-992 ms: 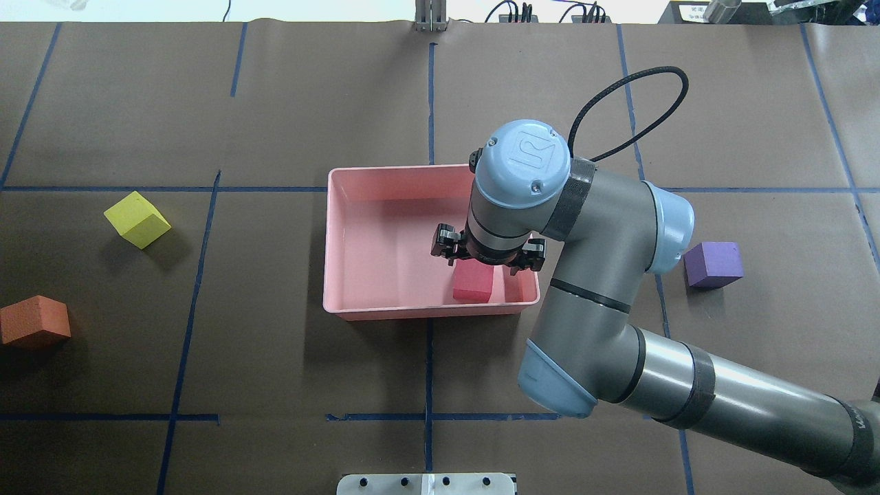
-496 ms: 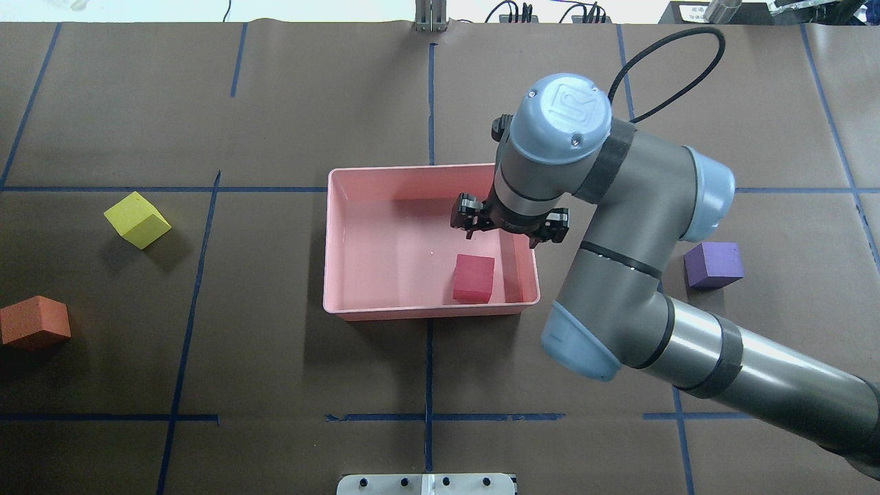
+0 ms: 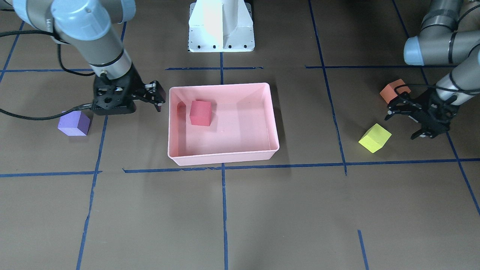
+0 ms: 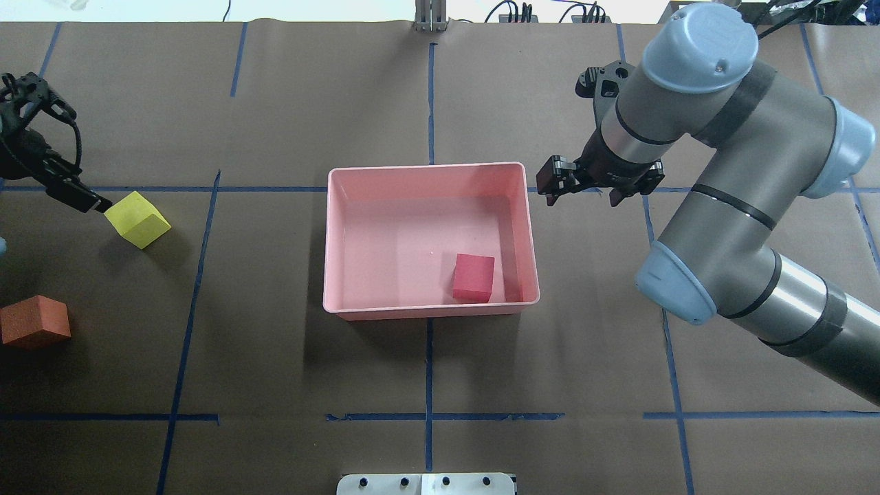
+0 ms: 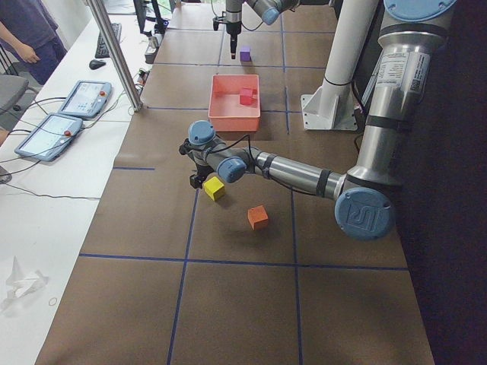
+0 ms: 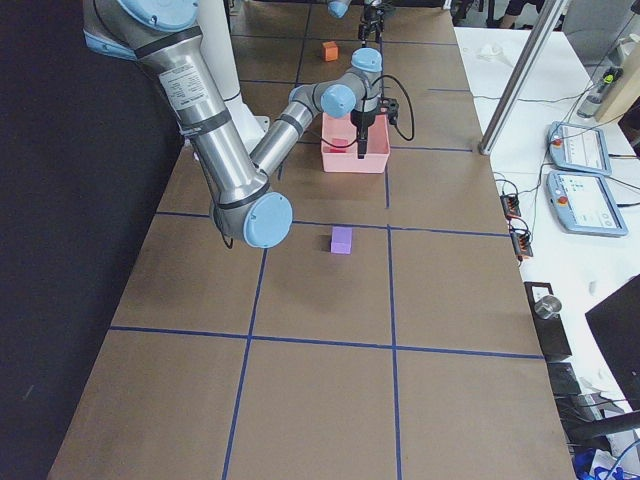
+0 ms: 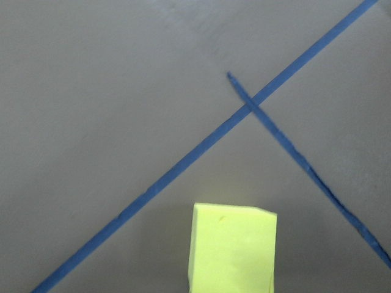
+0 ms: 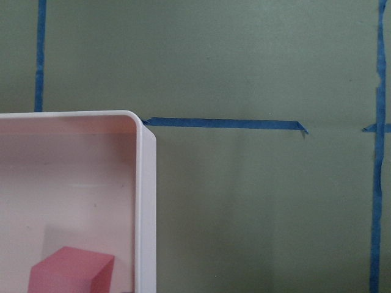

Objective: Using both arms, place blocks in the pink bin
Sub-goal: 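Grasp the yellow cube with the left gripper while the right gripper withdraws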

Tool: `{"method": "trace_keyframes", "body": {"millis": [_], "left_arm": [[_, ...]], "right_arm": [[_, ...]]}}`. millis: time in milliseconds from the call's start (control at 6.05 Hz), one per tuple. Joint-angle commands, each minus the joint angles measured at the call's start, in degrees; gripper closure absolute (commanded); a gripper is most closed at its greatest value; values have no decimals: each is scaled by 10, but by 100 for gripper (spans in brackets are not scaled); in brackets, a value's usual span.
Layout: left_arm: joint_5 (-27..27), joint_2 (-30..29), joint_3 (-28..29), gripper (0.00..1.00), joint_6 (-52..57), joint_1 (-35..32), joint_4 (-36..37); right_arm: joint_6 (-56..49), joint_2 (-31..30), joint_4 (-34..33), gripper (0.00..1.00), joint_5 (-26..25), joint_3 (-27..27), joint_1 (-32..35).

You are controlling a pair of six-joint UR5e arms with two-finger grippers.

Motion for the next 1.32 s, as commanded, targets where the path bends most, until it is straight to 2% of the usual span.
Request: {"method": "trace_keyframes", "body": {"millis": [0,992,1158], "left_arm": [[31,-7,19,0,14,32,-13],[29,-13,61,0,-31,74,-11],[29,-20,69,6,-32,78,-11]], "right_arm": [[-13,-14,1,0,6,4,9],[-13,-30,2,0,6,7,8],[-13,-29,3,0,7,7,8]]}}
